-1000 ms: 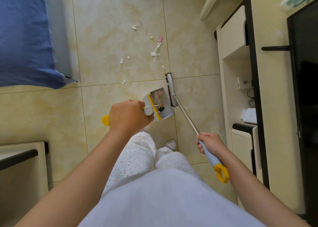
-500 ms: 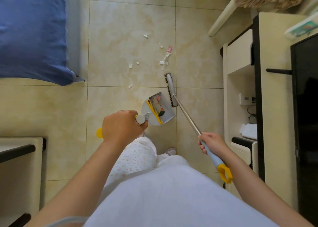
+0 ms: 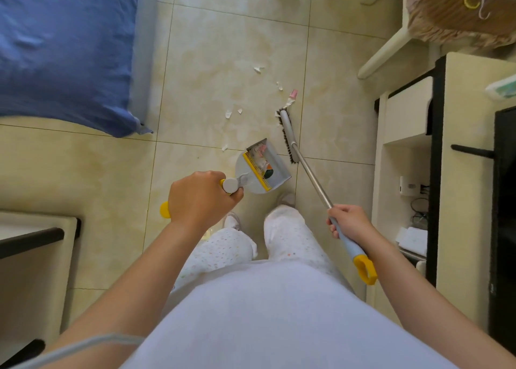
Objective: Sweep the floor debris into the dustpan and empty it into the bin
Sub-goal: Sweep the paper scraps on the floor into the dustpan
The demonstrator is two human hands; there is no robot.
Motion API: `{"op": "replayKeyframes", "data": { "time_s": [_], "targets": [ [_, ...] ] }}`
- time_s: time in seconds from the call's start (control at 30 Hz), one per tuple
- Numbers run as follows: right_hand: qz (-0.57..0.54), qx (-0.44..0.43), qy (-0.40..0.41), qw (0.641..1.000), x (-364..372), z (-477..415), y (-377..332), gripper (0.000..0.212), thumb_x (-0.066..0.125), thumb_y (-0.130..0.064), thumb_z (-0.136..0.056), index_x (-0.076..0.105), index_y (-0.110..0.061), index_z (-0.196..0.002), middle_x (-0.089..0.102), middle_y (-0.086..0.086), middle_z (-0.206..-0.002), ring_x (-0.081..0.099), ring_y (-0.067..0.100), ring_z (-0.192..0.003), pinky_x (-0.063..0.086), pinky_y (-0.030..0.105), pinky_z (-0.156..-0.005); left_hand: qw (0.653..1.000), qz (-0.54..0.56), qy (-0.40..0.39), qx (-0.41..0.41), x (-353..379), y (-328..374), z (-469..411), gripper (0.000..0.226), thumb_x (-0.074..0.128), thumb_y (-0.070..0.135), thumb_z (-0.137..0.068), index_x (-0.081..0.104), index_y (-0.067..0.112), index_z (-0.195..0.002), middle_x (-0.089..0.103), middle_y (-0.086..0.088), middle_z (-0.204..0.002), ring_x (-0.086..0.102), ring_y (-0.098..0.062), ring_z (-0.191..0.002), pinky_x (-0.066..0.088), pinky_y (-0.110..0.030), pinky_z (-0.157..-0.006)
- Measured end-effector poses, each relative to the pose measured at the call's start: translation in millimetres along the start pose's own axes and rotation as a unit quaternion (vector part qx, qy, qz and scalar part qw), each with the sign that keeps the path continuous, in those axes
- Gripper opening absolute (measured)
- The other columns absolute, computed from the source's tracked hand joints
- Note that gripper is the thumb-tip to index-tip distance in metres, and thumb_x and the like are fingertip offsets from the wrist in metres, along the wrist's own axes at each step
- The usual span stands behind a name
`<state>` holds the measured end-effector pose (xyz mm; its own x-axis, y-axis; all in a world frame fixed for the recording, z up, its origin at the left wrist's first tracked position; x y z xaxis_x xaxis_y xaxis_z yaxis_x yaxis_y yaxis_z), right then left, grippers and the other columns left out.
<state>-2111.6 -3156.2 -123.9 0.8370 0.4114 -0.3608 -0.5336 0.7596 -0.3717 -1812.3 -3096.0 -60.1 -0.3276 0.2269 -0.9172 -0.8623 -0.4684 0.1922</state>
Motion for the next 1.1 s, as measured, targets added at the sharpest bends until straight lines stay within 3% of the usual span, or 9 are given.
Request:
{"op": "replayKeyframes", "data": {
  "time_s": [0.27, 0.47, 0.57, 0.63, 0.77, 1.0, 1.1],
  "targets": [
    [0.096, -0.020, -0.055, 0.994, -6.0, -50.0, -66.9, 0.021, 0.047, -0.004, -0.088, 0.055, 0.001, -0.070, 0.052, 0.016, -0.064, 0.043, 0.021, -0.046, 0.042, 0.025, -0.045, 0.996, 0.033, -0.004, -0.087, -15.6, -1.8, -20.6, 0.049, 0.059, 0.058, -0.078, 0.055, 0.015, -0.056, 0.052, 0.001, -0.050, 0.051, -0.022, -0.049, 0.022, -0.021, -0.043],
    [0.253, -0.083, -0.098, 0.959, 9.3, -94.7, -118.6, 0.017, 0.049, -0.009, -0.084, 0.056, -0.004, -0.069, 0.055, 0.012, -0.057, 0.045, 0.024, -0.046, 0.044, 0.036, -0.058, 0.983, 0.051, 0.000, -0.178, -19.9, 1.9, -15.2, 0.050, 0.059, 0.058, -0.078, 0.040, 0.021, -0.049, 0.044, 0.004, -0.048, 0.048, -0.023, -0.051, 0.022, -0.022, -0.044],
    [0.316, -0.109, -0.103, 0.937, 25.9, -108.4, -141.6, 0.020, 0.049, -0.009, -0.084, 0.053, -0.007, -0.064, 0.055, 0.008, -0.051, 0.046, 0.024, -0.044, 0.043, 0.033, -0.059, 0.973, 0.066, 0.013, -0.222, -20.7, -7.5, -4.4, 0.052, 0.060, 0.056, -0.077, 0.037, 0.020, -0.047, 0.042, 0.004, -0.045, 0.046, -0.023, -0.048, 0.020, -0.022, -0.044],
    [0.336, -0.115, -0.105, 0.929, 37.5, -113.2, -155.8, 0.019, 0.049, -0.009, -0.083, 0.054, -0.005, -0.065, 0.055, 0.006, -0.046, 0.046, 0.024, -0.044, 0.043, 0.032, -0.058, 0.966, 0.074, 0.015, -0.246, -20.3, -16.6, 2.2, 0.051, 0.060, 0.055, -0.078, 0.038, 0.020, -0.047, 0.043, 0.004, -0.046, 0.045, -0.022, -0.048, 0.019, -0.022, -0.044],
    [0.360, -0.120, -0.100, 0.920, 68.9, -123.0, -176.1, 0.017, 0.050, -0.008, -0.083, 0.053, -0.004, -0.068, 0.054, 0.010, -0.056, 0.046, 0.024, -0.045, 0.043, 0.033, -0.055, 0.959, 0.076, 0.017, -0.273, -17.2, -41.8, 11.4, 0.050, 0.060, 0.053, -0.077, 0.041, 0.016, -0.049, 0.041, 0.003, -0.044, 0.040, -0.018, -0.044, 0.021, -0.021, -0.044],
    [0.399, -0.143, -0.059, 0.904, 120.8, -127.6, -185.0, 0.014, 0.048, -0.009, -0.086, 0.059, -0.001, -0.086, 0.058, 0.013, -0.067, 0.050, 0.023, -0.050, 0.044, 0.026, -0.051, 0.958, 0.059, 0.007, -0.281, -17.9, -93.2, 14.0, 0.049, 0.057, 0.059, -0.077, 0.057, 0.014, -0.059, 0.050, 0.001, -0.049, 0.051, -0.021, -0.050, 0.026, -0.022, -0.044],
    [0.418, -0.153, -0.048, 0.894, 145.7, -133.7, -188.0, 0.019, 0.047, -0.012, -0.086, 0.062, -0.001, -0.093, 0.063, 0.014, -0.073, 0.054, 0.023, -0.054, 0.051, 0.031, -0.059, 0.954, 0.071, 0.008, -0.291, -17.1, -113.6, 13.0, 0.047, 0.058, 0.058, -0.076, 0.058, 0.013, -0.061, 0.052, -0.001, -0.050, 0.052, -0.023, -0.052, 0.025, -0.023, -0.044]
  ]
}}
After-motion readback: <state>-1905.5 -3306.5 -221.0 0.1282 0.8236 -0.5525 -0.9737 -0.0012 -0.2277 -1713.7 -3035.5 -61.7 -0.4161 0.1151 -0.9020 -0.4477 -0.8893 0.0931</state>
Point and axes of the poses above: each hand's wrist, its own z-axis away from the middle knuckle, its own x-axis out of the palm, y = z × x, the point moved 3 cm from there along -z, towards the middle knuckle
